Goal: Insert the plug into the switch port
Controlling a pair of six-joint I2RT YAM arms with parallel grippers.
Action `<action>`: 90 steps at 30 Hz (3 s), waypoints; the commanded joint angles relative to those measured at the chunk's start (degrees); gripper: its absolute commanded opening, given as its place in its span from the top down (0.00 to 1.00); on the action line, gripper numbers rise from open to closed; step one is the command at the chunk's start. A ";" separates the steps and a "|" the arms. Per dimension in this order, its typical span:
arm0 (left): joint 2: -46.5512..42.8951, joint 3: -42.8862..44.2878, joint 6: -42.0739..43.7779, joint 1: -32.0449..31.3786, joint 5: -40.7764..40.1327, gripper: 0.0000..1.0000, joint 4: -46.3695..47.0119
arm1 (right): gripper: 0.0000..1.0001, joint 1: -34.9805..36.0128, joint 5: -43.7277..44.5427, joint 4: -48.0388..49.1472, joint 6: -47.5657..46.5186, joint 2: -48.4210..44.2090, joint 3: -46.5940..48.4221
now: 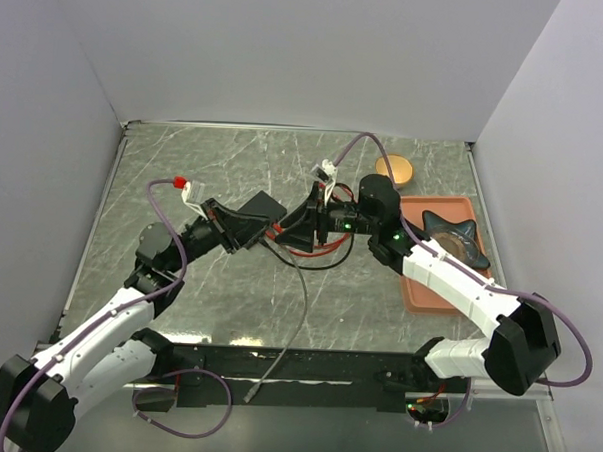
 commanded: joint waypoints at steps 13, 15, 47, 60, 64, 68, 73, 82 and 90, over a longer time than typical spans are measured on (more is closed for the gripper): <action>-0.70 0.66 -1.52 -0.26 4.00 0.99 8.61 | 0.63 -1.33 -6.32 14.17 11.80 2.97 0.53; -0.35 0.92 -1.52 -0.26 4.26 0.99 8.79 | 0.65 -1.33 -7.37 16.28 13.47 3.76 0.61; -0.26 2.51 0.32 -0.26 3.04 0.99 4.84 | 0.64 -1.33 -11.06 21.12 17.52 6.49 0.53; -0.70 2.24 -0.21 -0.35 3.04 0.99 5.36 | 0.73 -1.33 -13.17 22.44 18.31 7.37 0.35; -0.87 2.33 -0.12 -0.35 2.95 0.99 5.27 | 0.68 -1.33 -13.79 22.62 18.58 7.63 0.44; -0.96 2.33 -0.21 -0.35 2.95 0.99 5.27 | 0.63 -1.24 -14.23 22.97 18.75 7.54 0.26; -1.49 2.15 -0.21 -0.35 2.69 0.99 5.19 | 0.65 -1.24 -14.49 22.97 18.75 7.63 0.09; -1.14 2.15 -0.82 -0.44 3.04 0.99 6.24 | 0.86 -1.24 -15.64 23.41 18.93 7.98 -0.09; -1.31 2.07 -0.47 -0.53 2.69 0.66 5.63 | 1.00 -1.15 -13.53 20.18 17.00 4.57 -0.44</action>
